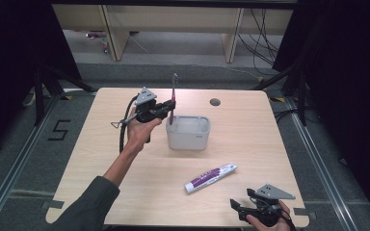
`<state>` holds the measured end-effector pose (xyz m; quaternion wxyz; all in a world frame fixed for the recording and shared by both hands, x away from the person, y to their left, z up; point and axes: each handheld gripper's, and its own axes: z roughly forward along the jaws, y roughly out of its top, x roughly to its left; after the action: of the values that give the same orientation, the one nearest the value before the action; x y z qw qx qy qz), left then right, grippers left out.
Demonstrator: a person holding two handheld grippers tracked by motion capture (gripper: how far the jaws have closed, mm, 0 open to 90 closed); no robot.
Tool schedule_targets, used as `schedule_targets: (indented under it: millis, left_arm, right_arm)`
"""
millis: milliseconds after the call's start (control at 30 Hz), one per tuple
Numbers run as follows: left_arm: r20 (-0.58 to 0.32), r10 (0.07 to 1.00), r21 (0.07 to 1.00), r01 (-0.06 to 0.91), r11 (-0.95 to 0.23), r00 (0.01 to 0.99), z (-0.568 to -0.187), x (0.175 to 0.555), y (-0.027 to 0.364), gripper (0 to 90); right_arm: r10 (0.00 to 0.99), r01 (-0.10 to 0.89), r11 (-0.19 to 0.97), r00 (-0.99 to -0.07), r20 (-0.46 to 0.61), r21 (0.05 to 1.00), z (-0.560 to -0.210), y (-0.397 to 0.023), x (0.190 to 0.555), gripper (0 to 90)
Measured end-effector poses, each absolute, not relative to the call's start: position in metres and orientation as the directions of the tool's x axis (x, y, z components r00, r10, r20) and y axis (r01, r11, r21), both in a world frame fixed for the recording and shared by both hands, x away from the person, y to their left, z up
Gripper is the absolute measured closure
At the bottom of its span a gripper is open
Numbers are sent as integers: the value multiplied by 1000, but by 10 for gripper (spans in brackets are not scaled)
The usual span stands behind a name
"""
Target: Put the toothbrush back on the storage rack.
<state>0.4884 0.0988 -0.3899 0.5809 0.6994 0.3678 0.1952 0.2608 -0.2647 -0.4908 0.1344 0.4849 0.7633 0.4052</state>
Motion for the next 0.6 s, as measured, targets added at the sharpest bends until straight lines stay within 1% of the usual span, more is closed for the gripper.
schedule_targets:
  millis: [67, 133, 233, 267, 300, 600]
  left_arm:
    - [-172, 739, 953, 299, -42, 652, -393, 490, 99, 818]
    - [-173, 737, 952, 302, -44, 653, -398, 490, 98, 818]
    - [-176, 745, 949, 313, -45, 643, -404, 492, 99, 818]
    - [-175, 747, 949, 313, -46, 641, -405, 493, 99, 818]
    - [-175, 746, 948, 313, -47, 642, -406, 493, 99, 818]
    - [-173, 756, 942, 330, -61, 632, -415, 494, 98, 818]
  right_arm:
    - [848, 630, 204, -496, 186, 749, -490, -265, 261, 231]
    - [853, 640, 191, -484, 197, 744, -490, -264, 260, 231]
    - [848, 633, 201, -494, 190, 748, -491, -265, 261, 231]
    - [847, 643, 194, -491, 204, 741, -491, -264, 260, 230]
    - [848, 617, 226, -506, 160, 753, -491, -267, 262, 231]
    - [847, 613, 230, -509, 155, 756, -491, -267, 262, 230]
